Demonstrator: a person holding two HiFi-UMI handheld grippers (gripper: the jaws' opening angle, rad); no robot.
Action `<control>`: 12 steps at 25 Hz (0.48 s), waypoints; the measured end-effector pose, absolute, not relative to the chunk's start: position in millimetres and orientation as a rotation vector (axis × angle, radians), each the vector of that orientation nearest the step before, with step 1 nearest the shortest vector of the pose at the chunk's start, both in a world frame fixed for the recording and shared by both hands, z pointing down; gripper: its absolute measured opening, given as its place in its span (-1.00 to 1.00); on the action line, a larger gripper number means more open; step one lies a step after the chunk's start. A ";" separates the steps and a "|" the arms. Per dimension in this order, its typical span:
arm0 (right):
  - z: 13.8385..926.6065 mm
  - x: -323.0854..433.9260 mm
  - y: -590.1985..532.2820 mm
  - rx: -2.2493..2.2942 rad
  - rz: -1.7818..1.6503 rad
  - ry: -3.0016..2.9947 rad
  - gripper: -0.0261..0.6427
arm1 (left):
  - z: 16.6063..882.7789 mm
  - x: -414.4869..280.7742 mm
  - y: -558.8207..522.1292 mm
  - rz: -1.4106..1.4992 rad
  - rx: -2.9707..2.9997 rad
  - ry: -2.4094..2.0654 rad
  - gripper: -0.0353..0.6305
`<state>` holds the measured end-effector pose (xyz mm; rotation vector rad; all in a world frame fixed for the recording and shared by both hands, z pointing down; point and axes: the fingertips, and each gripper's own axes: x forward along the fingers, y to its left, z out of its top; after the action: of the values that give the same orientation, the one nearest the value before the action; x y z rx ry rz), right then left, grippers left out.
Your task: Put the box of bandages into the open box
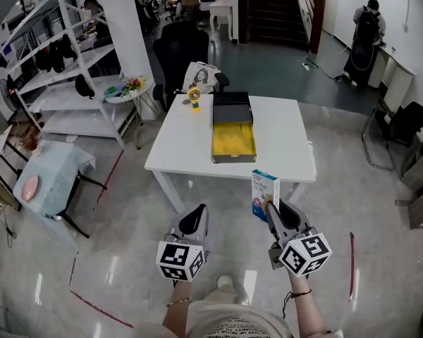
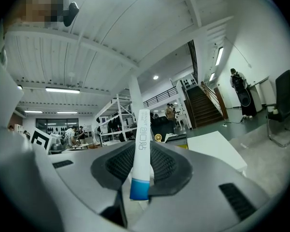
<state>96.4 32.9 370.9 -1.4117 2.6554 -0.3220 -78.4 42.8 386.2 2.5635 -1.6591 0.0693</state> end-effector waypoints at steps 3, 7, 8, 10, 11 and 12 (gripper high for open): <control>375.2 88.9 4.8 -1.420 -0.347 2.648 -0.65 | 388.5 -84.4 13.3 0.073 2.569 -1.639 -0.82; 380.2 79.4 -25.2 -1.434 -0.370 2.639 -0.65 | 393.2 -94.5 -19.5 0.081 2.568 -1.618 -0.82; 381.7 78.1 -30.6 -1.436 -0.374 2.637 -0.65 | 395.0 -96.4 -25.6 0.084 2.569 -1.612 -0.82; 383.6 77.4 -40.8 -1.443 -0.384 2.630 -0.65 | 397.0 -97.6 -36.4 0.088 2.574 -1.599 -0.82; 384.5 77.3 -45.8 -1.447 -0.391 2.627 -0.65 | 397.7 -97.8 -41.4 0.088 2.575 -1.593 -0.82; 385.5 76.7 -50.6 -1.449 -0.399 2.624 -0.65 | 398.7 -98.5 -46.2 0.086 2.574 -1.588 -0.82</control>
<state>76.7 -50.6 385.5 -1.4495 2.6242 -0.3988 -98.5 -46.2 398.7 2.5744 -1.5883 0.0857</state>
